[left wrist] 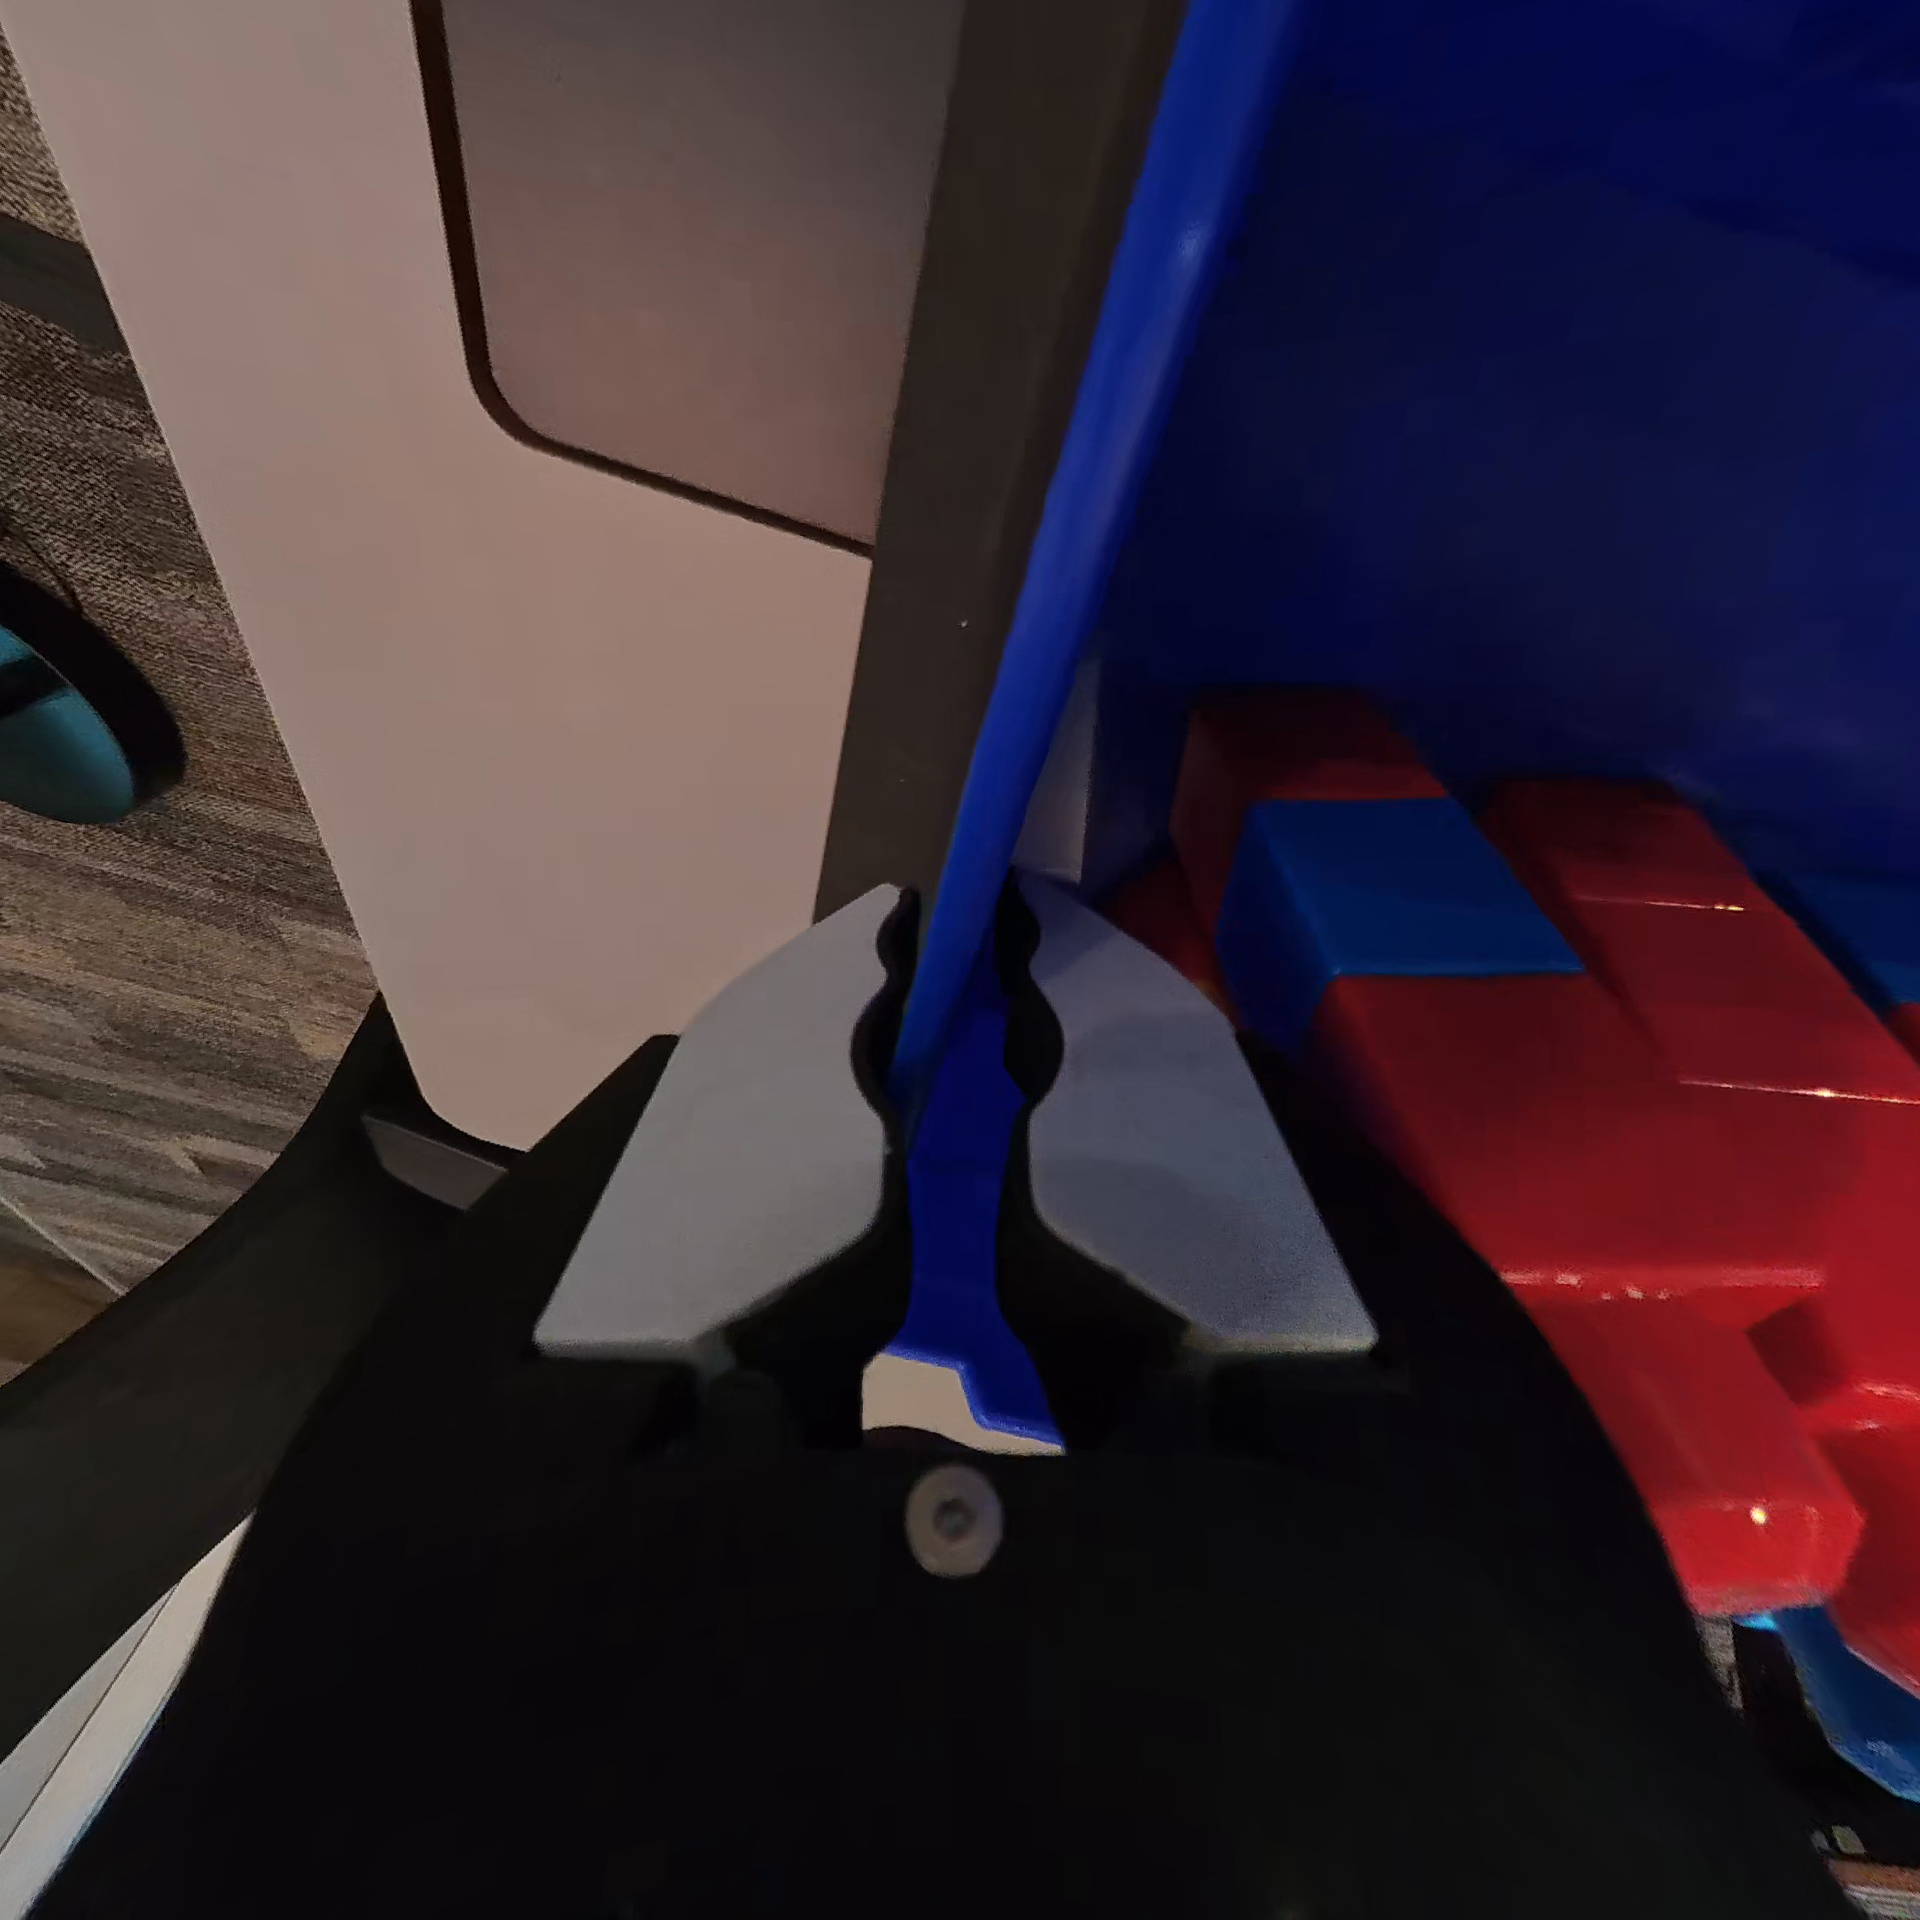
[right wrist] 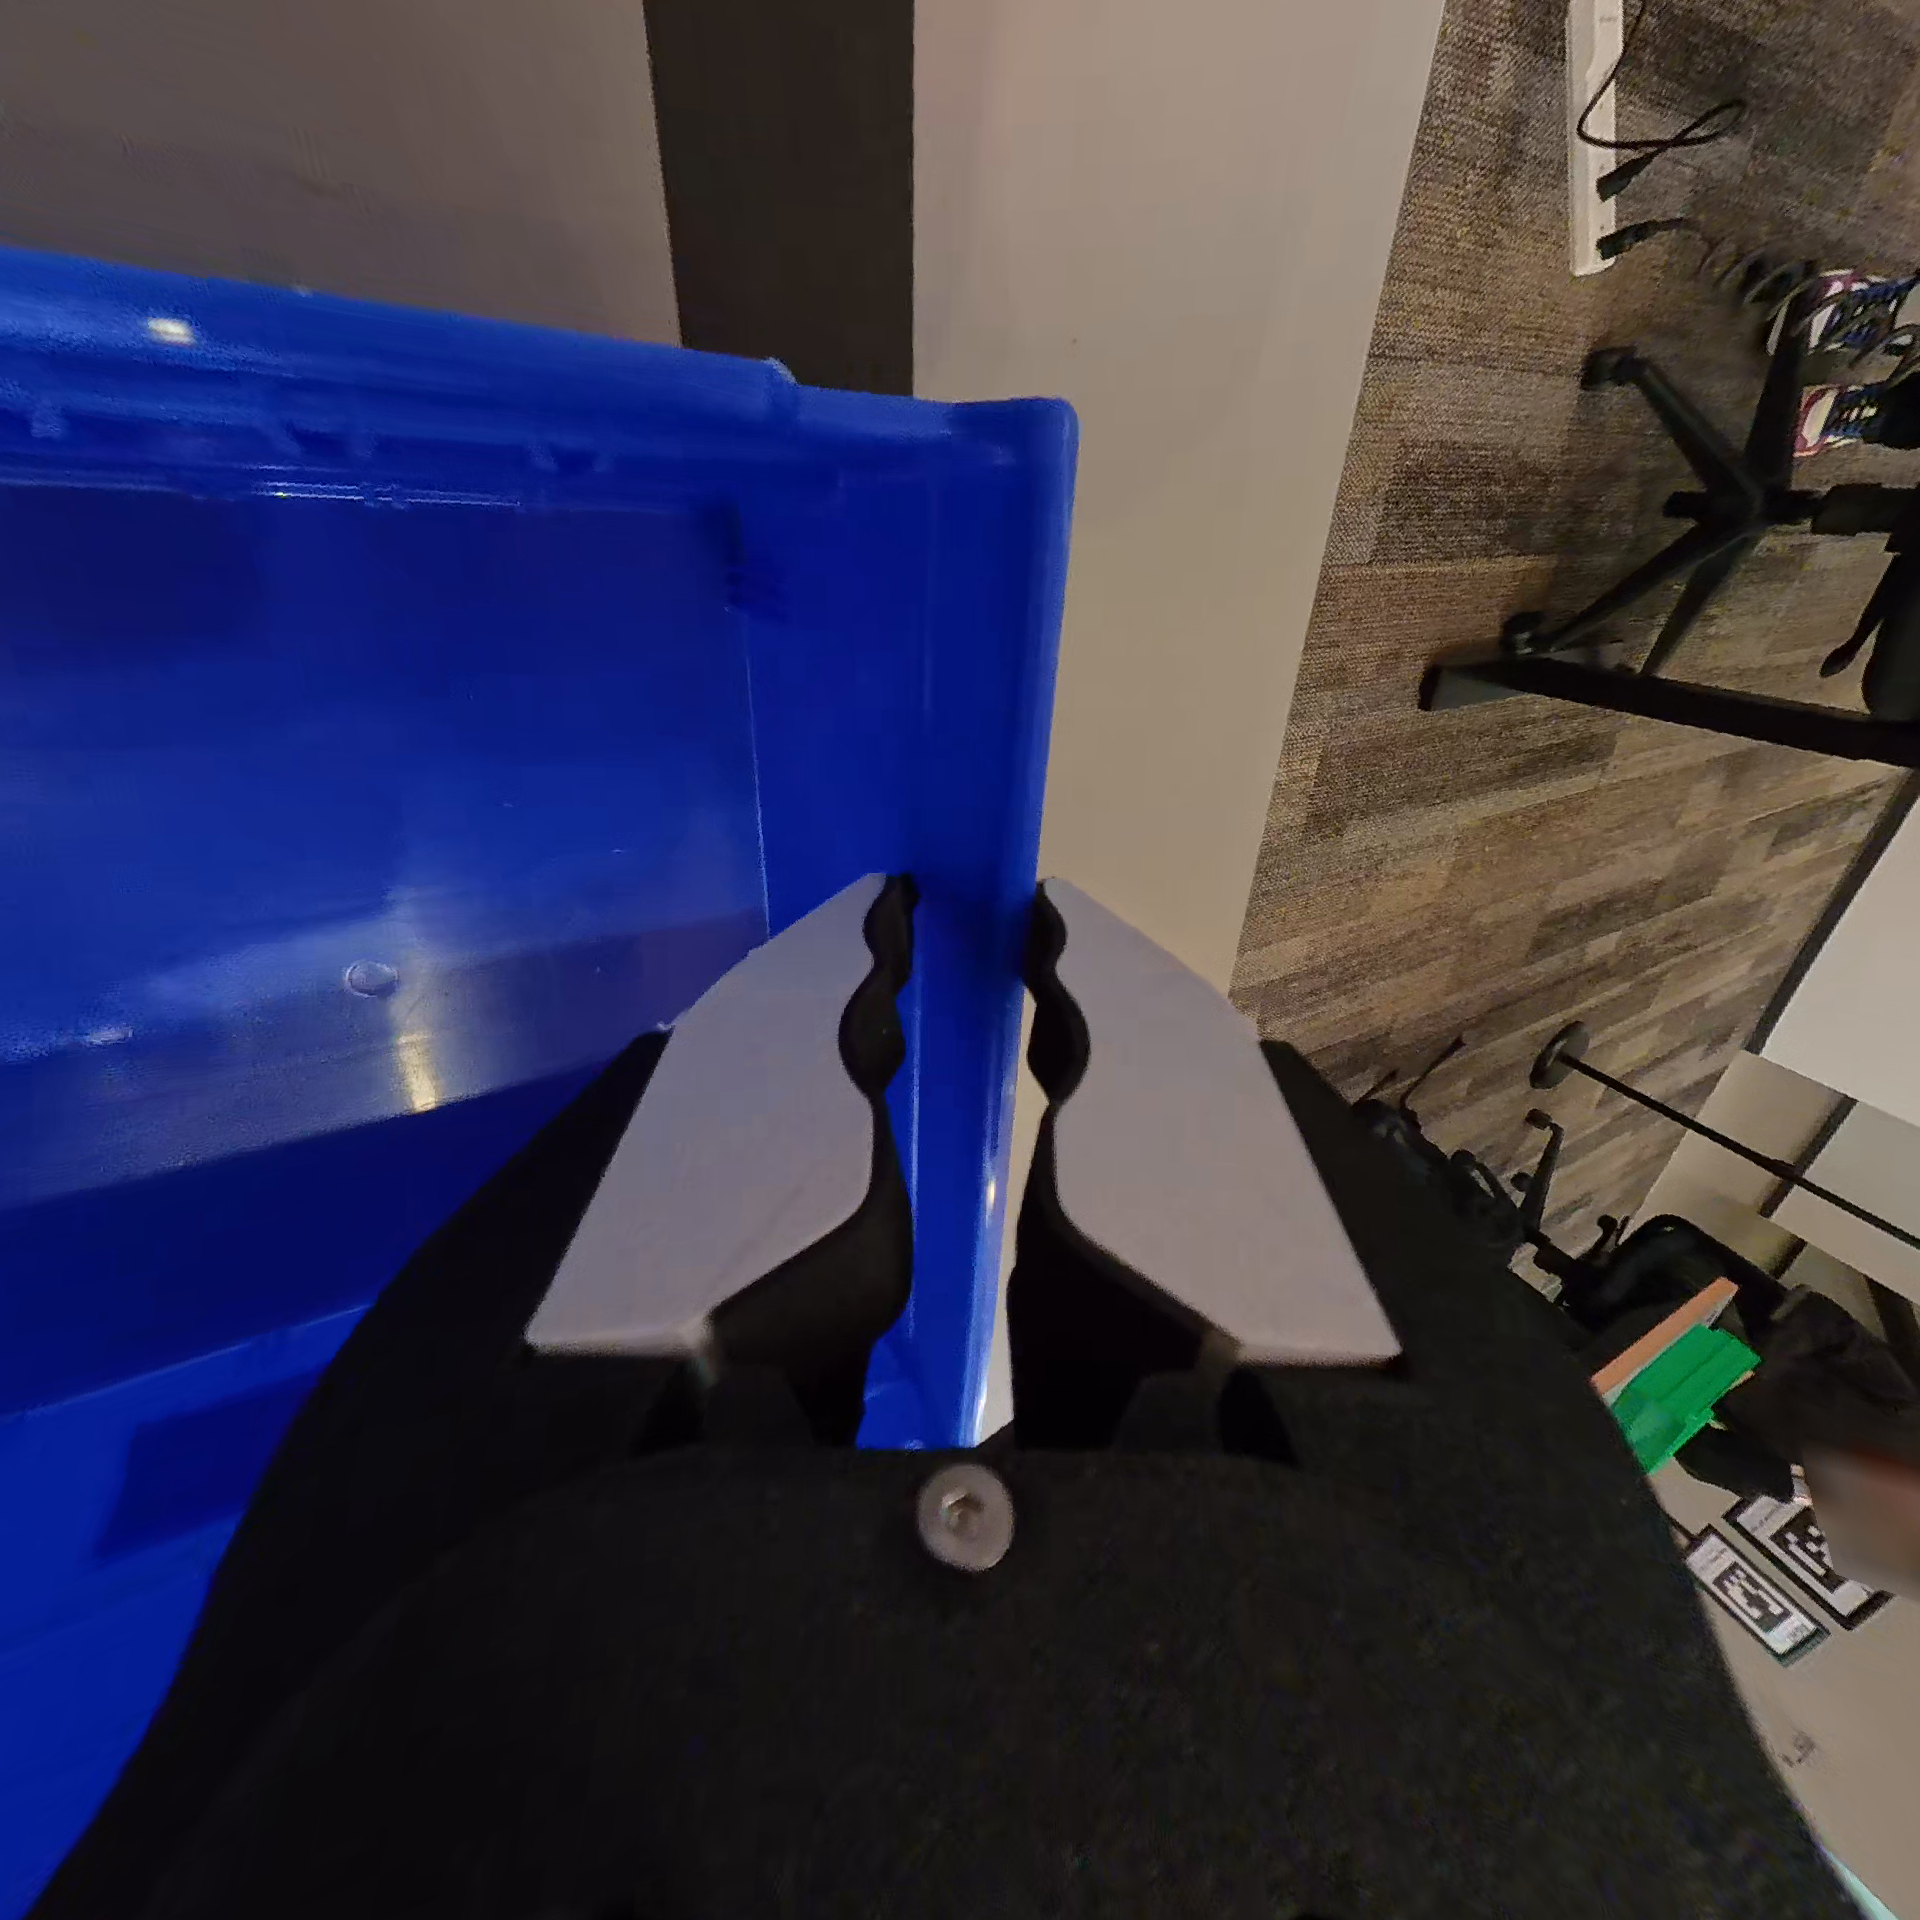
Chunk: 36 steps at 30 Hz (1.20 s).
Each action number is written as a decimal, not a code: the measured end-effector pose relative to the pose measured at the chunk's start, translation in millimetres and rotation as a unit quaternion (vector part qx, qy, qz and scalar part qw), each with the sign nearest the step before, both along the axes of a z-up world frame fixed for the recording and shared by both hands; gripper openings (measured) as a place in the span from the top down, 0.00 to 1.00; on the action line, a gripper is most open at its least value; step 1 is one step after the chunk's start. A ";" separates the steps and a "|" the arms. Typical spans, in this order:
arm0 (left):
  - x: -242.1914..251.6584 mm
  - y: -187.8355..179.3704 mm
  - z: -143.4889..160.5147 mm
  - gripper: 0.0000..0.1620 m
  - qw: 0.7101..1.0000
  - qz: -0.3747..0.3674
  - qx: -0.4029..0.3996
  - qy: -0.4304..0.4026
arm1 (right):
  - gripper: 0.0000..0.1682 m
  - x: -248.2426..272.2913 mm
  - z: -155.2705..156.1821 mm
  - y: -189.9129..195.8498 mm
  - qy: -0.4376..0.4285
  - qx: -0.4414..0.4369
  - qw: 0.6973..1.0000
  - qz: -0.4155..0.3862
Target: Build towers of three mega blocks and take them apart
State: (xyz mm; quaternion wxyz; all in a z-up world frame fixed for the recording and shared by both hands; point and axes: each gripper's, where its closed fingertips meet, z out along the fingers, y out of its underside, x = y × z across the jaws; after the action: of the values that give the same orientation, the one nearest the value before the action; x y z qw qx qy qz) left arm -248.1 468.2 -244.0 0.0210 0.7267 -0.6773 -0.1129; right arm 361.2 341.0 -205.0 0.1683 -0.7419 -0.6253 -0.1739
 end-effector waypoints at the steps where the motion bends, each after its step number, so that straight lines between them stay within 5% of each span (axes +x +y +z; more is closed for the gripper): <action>1: 0.2 1.5 0.1 0.91 1.000 0.000 0.000 0.004 | 0.88 0.1 0.0 2.8 -0.002 0.002 1.000 0.002; 25: 11.4 30.3 4.7 0.87 0.999 0.002 0.041 0.018 | 0.81 -0.5 -0.7 44.0 -0.015 0.071 0.997 -0.013; 36: -16.0 35.4 90.7 0.72 0.976 0.108 0.145 -0.125 | 0.78 -14.3 61.5 11.7 0.058 0.160 0.984 -0.059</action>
State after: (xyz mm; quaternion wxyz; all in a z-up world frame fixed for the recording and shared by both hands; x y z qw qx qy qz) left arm -264.1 503.6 -153.4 -0.1571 0.7993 -0.5686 -0.1150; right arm 347.0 352.7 -143.5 0.3102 -0.7500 -0.5337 -0.2374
